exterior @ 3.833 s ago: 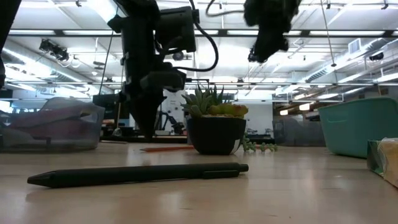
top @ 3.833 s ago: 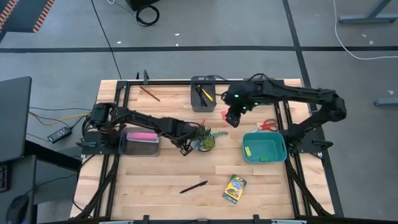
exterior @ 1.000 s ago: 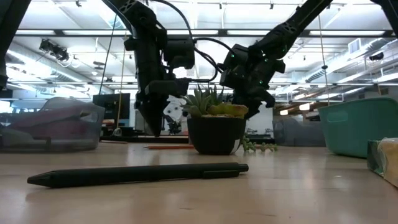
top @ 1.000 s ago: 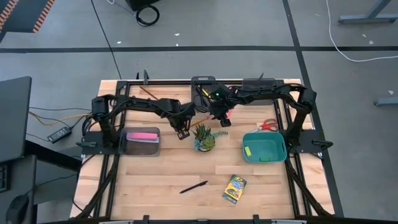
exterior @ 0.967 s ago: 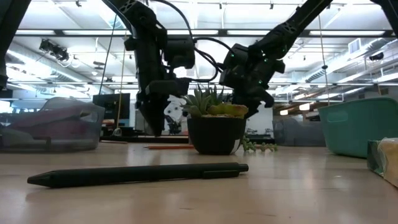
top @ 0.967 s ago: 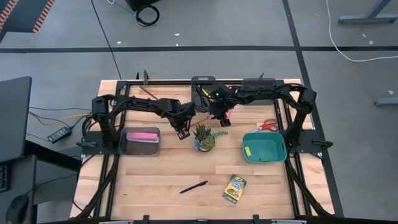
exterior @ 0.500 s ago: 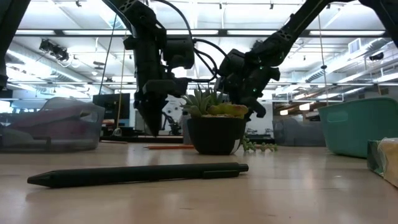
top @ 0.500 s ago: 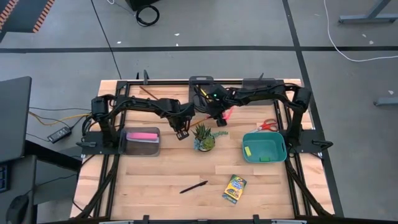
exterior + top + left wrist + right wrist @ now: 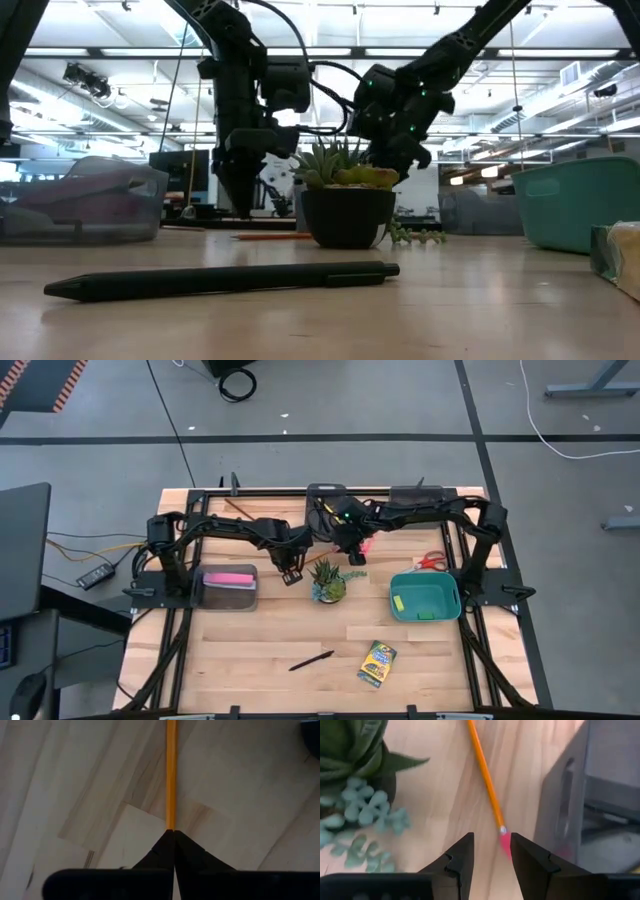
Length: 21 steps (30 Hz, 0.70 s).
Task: Sort crayons/erasers/pens/pencils in bins
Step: Put the orange pencil into the right black bin
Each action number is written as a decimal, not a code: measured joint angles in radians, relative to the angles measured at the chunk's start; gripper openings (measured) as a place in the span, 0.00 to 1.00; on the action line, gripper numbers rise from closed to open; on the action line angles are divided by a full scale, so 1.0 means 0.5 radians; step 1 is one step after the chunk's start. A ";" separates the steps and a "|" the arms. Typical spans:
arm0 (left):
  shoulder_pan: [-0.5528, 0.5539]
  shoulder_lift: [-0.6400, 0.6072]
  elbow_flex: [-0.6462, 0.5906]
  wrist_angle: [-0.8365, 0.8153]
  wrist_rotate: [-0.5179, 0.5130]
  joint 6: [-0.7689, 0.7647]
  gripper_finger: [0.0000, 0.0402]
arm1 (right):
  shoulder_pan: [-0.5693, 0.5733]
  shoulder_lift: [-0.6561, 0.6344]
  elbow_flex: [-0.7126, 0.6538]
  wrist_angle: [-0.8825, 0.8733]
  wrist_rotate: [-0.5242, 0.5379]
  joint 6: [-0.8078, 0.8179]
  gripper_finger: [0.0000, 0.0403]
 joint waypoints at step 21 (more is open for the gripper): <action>0.002 -0.073 0.106 -0.124 -0.003 -0.125 0.01 | -0.288 -0.111 -0.302 0.170 0.471 0.187 0.33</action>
